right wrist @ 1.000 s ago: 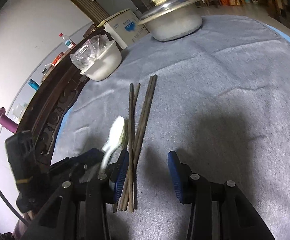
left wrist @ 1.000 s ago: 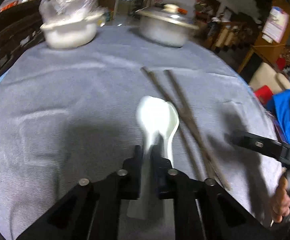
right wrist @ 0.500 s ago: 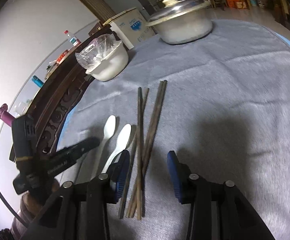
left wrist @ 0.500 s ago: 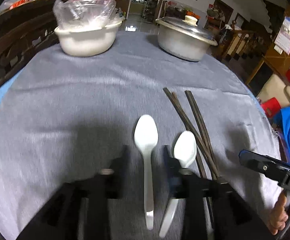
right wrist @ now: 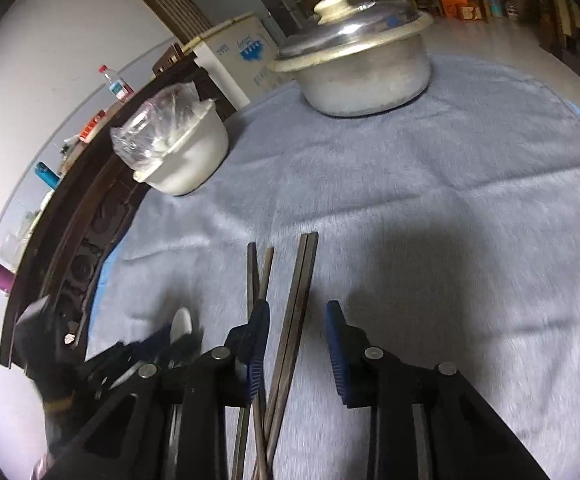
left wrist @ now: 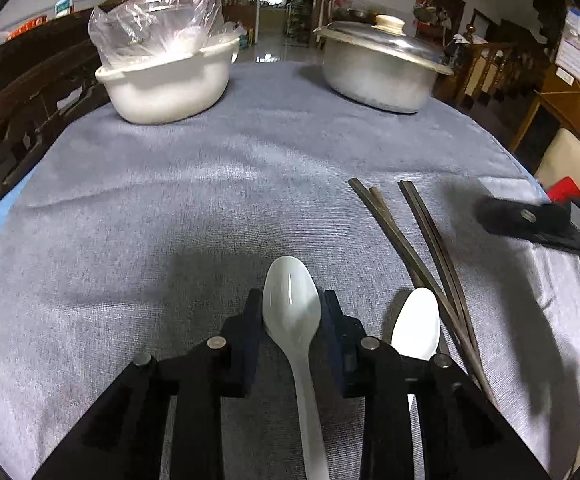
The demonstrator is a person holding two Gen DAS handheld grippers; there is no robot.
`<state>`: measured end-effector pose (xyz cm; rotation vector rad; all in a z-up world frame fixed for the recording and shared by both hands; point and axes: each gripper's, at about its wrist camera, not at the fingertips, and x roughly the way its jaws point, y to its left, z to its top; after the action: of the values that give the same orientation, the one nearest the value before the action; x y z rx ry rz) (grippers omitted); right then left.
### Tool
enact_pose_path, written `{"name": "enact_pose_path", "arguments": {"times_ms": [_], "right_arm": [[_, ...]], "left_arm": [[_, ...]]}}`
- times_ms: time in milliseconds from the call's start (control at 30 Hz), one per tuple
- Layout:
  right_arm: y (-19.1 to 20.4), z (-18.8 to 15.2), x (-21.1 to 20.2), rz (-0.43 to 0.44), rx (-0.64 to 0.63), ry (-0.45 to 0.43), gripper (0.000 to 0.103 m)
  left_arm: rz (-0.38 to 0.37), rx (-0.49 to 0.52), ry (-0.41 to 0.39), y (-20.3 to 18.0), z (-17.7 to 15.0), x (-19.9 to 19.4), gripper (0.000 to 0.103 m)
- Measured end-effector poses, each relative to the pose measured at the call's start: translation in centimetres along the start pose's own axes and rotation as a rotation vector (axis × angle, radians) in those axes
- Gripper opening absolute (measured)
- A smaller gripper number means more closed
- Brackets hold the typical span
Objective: Organize utensils
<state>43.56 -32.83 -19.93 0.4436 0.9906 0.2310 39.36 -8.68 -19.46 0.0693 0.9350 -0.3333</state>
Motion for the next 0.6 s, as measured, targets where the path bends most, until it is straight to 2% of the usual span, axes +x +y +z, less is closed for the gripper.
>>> {"name": "enact_pose_path", "arguments": {"times_ms": [67,167,267,433,600], "right_arm": [[0.6,0.2,1.3,-0.029,-0.024,0.020,0.029],[1.4,0.0,3.3,-0.105,-0.063,0.052,0.021],[1.6,-0.4,3.5,-0.158,-0.099,0.027,0.013],[0.8,-0.4,2.6,-0.233,-0.114,0.030,0.011],[-0.9,0.9,2.4,-0.249,-0.034,0.082,0.011]], "left_arm": [[-0.006,0.003,-0.020,0.0,-0.3,-0.2,0.030],[-0.024,0.003,-0.041,0.6,-0.8,-0.4,0.030],[-0.069,-0.032,-0.047,1.5,-0.8,-0.6,0.030],[-0.119,-0.072,-0.051,2.4,-1.0,-0.9,0.030],[-0.121,-0.072,-0.050,2.2,-0.9,-0.8,0.030]]}}
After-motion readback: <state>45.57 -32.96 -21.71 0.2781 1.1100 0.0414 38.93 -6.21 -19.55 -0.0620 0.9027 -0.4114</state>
